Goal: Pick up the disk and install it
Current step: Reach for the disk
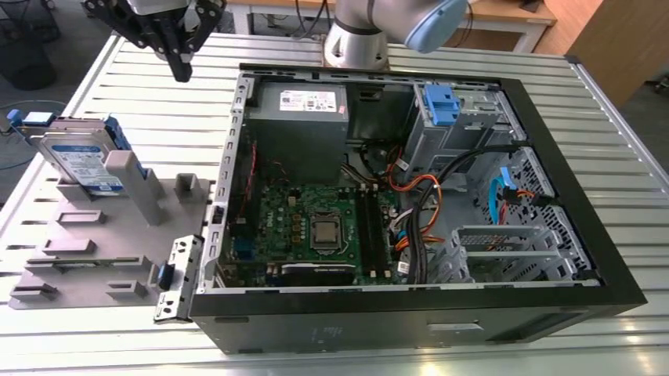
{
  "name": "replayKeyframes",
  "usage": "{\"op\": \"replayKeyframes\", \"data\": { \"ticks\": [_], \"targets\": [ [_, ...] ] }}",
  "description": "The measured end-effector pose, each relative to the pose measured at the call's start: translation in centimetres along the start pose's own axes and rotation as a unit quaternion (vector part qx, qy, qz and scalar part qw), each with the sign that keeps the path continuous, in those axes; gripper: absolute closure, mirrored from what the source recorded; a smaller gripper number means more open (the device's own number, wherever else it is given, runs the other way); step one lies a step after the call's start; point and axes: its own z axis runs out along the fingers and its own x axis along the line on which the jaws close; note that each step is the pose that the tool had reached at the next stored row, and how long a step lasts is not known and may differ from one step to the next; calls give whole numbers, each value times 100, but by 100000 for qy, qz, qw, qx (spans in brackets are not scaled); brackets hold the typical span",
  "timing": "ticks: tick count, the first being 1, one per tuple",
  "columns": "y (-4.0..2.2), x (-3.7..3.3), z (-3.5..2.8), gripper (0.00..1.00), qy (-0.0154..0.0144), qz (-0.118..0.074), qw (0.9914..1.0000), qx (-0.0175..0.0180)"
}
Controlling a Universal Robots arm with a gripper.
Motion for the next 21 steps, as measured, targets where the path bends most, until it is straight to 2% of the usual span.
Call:
{"op": "replayKeyframes", "data": {
  "ticks": [11, 21],
  "targets": [
    [-17, 247, 2, 89, -18, 0, 100000, -1],
    [-36, 519, 7, 89, -44, 0, 100000, -5]
  ]
}}
